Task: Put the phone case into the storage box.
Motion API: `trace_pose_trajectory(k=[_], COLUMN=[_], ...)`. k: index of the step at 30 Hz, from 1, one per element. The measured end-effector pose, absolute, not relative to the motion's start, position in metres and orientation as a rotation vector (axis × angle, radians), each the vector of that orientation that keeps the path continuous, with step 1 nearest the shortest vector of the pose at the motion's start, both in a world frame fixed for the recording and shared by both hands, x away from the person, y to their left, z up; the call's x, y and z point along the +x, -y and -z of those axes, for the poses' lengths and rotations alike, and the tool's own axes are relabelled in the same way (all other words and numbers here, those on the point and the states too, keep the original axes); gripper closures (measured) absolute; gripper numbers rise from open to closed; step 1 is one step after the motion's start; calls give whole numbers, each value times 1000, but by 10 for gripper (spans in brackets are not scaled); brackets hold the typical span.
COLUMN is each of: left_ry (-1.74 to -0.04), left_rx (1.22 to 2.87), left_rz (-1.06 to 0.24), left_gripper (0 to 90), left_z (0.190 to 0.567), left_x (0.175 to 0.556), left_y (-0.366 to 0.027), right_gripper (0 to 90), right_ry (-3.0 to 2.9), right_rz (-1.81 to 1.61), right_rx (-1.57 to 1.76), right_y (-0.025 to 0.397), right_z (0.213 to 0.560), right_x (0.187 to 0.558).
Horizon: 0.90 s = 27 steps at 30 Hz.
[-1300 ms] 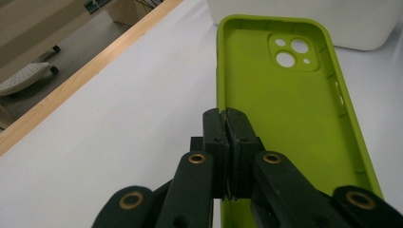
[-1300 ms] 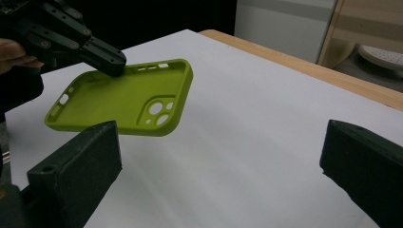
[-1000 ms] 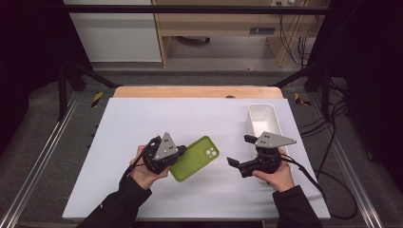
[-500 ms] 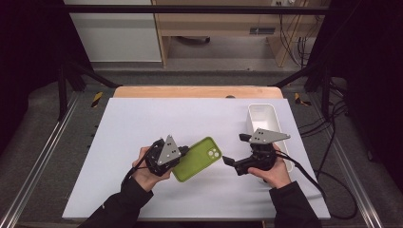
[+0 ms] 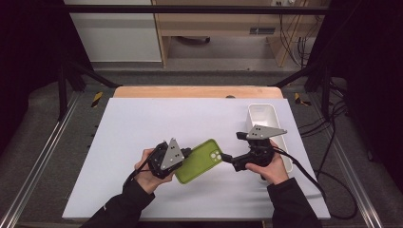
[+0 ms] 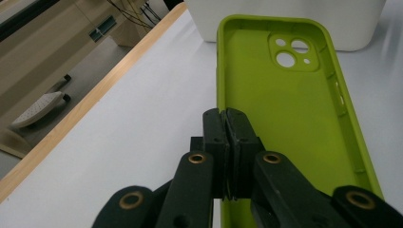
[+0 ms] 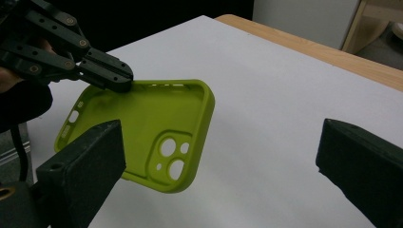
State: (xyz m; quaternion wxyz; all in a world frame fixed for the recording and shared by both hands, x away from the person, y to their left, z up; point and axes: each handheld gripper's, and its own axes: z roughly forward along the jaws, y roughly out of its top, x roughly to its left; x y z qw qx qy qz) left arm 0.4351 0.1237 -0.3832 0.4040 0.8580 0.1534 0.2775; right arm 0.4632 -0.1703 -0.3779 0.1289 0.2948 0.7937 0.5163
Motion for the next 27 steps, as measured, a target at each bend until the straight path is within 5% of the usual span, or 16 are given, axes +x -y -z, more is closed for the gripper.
trace_pose_trajectory(k=[27], left_ry=[-356], left_rx=[2169], left_rz=[-714], left_gripper=[881], left_z=[382], left_x=[430], left_y=[-119], right_gripper=[52], right_ry=[-2409], right_rz=[-1440], right_rx=[844], right_y=[150], right_z=[373], right_x=[480])
